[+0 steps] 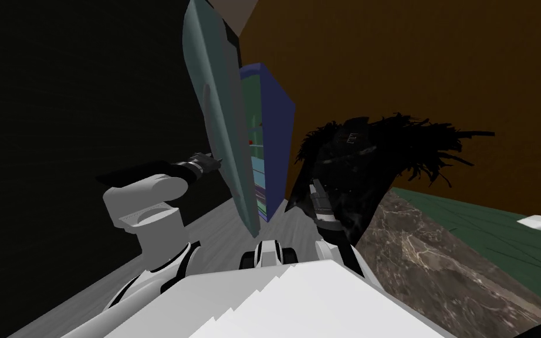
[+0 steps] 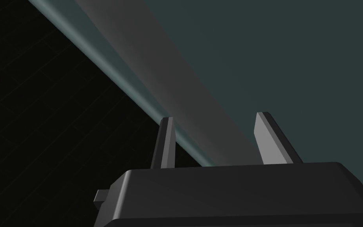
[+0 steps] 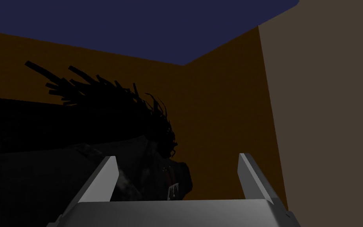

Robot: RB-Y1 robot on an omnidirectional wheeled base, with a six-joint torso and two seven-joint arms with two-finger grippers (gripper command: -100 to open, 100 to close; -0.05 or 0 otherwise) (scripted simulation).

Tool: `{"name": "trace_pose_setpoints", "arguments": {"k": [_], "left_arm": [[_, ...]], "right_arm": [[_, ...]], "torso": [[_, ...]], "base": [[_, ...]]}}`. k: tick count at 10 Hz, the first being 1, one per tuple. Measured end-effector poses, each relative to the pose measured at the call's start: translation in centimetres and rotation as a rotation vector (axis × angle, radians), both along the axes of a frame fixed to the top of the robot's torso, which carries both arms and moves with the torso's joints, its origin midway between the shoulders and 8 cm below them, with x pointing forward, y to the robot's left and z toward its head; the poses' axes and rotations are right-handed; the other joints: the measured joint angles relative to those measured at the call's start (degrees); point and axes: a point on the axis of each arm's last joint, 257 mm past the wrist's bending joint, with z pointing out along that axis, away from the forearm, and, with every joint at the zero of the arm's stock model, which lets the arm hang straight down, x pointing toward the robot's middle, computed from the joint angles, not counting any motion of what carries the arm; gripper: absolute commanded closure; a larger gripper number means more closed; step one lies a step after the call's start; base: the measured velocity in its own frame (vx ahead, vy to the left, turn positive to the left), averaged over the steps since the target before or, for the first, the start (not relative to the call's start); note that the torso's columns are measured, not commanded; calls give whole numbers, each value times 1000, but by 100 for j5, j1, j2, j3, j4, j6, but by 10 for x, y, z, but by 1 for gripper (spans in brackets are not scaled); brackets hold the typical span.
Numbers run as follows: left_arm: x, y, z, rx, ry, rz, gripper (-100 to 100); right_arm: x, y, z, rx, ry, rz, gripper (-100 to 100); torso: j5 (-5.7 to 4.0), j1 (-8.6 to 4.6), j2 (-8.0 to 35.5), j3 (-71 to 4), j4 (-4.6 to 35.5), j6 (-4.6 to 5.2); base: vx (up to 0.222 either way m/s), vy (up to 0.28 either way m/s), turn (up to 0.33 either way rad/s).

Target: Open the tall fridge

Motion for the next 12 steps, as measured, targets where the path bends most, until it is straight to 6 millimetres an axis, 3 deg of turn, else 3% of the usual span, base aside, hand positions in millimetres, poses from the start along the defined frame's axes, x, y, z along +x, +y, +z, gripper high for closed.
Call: {"name": "trace_pose_setpoints", "arguments": {"k": [6,9,12], "left_arm": [[-20,-47,8,5,-9,-130,100],[-26,-60,11,10,-21,-167,100],[-4,-86,8,-32,-6,-227,100]], "right_arm": [[0,0,0,0,0,0,0],[0,0,0,1,0,0,0],[0,0,0,0,0,0,0]], "torso": [[-5,-19,42,29,8,4],[5,-81,54,55,-18,-8],[8,-30,20,18,-6,-2]], "base": [[-104,328,-41],[-66,224,22],[-73,268,28]]}}
